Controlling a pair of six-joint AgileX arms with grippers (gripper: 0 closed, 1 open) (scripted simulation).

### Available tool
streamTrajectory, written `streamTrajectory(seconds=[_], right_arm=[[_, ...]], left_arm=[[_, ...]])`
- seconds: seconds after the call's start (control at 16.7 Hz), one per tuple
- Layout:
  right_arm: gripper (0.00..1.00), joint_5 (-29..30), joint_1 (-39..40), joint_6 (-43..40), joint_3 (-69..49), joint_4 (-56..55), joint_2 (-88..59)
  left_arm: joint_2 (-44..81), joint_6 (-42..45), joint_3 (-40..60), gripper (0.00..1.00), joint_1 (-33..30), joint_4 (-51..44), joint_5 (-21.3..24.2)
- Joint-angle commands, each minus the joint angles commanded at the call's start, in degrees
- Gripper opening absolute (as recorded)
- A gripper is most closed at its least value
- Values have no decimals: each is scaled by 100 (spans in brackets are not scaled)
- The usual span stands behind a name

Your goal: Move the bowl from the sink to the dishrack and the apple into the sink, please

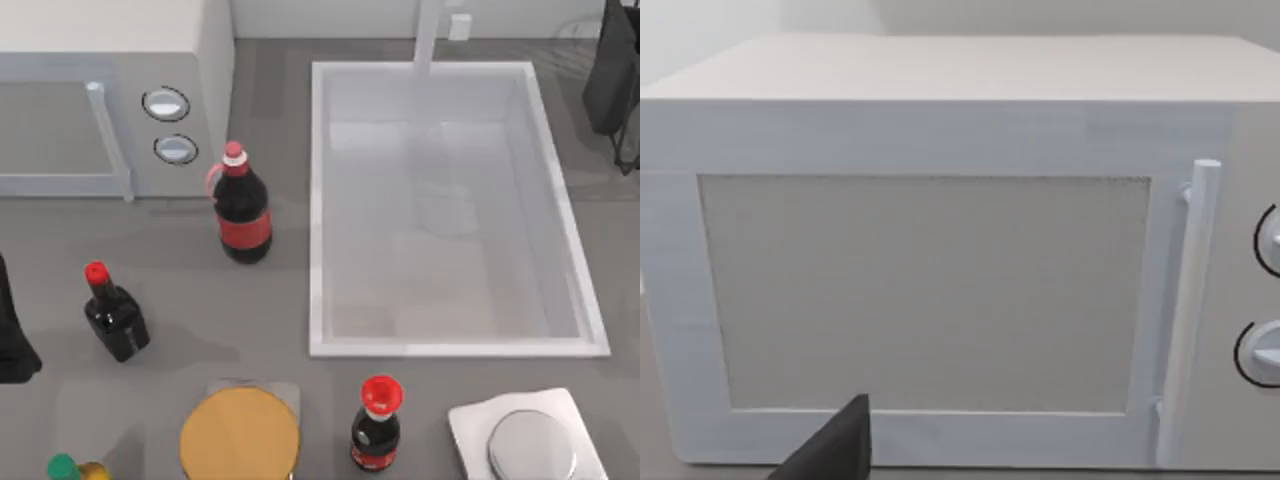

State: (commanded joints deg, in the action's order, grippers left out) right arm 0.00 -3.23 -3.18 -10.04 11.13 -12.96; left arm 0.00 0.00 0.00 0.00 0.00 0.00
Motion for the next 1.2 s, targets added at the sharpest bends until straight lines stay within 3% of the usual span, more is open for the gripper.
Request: streamTrajectory(seconds=[0.78, 1.2], right_arm=[[100, -2, -1278, -1242, -3956, 4377, -6181], [100, 1, -1479, -1436, -4568, 5056, -7108]], left_arm=[[0, 0, 0, 100, 0, 0, 0], [0, 0, 0, 100, 0, 0, 0]])
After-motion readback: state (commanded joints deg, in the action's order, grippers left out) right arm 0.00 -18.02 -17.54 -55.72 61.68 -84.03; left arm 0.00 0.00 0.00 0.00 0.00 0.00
